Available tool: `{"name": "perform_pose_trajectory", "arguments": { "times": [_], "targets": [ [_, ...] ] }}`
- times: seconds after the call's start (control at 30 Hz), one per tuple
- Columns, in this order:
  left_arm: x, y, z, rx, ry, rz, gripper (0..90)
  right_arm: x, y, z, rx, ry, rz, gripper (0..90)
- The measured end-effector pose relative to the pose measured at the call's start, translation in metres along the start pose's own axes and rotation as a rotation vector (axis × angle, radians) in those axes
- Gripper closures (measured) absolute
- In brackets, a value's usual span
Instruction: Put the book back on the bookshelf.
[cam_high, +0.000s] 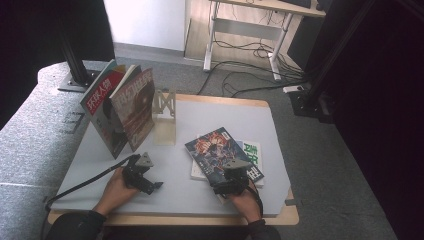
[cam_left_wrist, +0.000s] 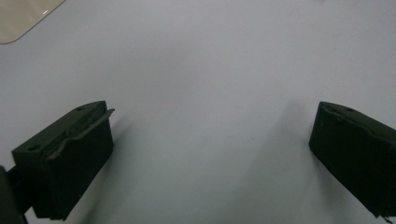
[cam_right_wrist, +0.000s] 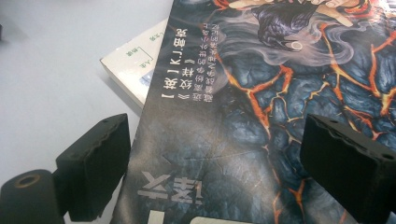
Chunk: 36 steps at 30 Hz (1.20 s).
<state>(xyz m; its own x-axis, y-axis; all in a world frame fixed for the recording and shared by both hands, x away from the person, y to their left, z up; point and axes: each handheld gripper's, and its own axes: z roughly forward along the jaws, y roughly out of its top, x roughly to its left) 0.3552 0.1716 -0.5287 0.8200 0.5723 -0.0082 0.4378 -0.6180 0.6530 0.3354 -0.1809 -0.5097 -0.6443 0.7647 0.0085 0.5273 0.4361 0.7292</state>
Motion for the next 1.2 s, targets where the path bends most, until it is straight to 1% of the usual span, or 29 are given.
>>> {"name": "perform_pose_trajectory", "arguments": {
  "times": [0.2,0.33,0.4,0.43,0.5,0.57,0.63,0.73,0.93,1.1,1.2],
  "targets": [
    [0.0,0.0,0.0,0.0,0.0,0.0,0.0,-0.001,-0.001,0.0,-0.001,0.006,-0.024,9.2],
    [0.0,0.0,0.0,0.0,0.0,0.0,0.0,-0.002,-0.002,-0.001,0.0,0.009,-0.03,9.0],
    [0.0,0.0,0.0,0.0,0.0,-0.001,0.0,-0.002,-0.002,0.0,0.005,0.001,-0.042,8.3],
    [0.0,0.0,0.0,0.0,0.0,-0.001,0.0,-0.001,-0.001,-0.001,0.014,-0.009,-0.031,7.8],
    [0.0,0.0,0.0,0.0,0.0,-0.001,0.0,0.003,0.001,0.0,0.03,-0.034,-0.029,7.5],
    [0.0,0.0,0.0,0.0,0.0,0.0,0.0,0.005,0.001,0.002,0.028,-0.059,-0.041,6.7],
    [0.0,0.0,0.0,0.0,0.0,0.0,0.0,0.007,0.001,0.004,0.028,-0.072,-0.046,6.3],
    [0.0,0.0,0.0,0.0,0.0,-0.001,0.0,0.006,0.001,0.004,0.025,-0.063,-0.042,6.2],
    [0.0,0.0,0.0,0.0,0.0,-0.001,0.0,0.002,-0.001,0.002,0.025,-0.051,-0.052,6.2],
    [0.0,0.0,0.0,0.0,0.001,-0.001,0.0,-0.007,-0.004,-0.002,0.028,-0.042,-0.053,5.7],
    [0.0,0.0,0.0,-0.001,0.001,-0.001,0.0,-0.014,-0.007,-0.006,0.029,-0.039,-0.05,5.2]
  ]
}}
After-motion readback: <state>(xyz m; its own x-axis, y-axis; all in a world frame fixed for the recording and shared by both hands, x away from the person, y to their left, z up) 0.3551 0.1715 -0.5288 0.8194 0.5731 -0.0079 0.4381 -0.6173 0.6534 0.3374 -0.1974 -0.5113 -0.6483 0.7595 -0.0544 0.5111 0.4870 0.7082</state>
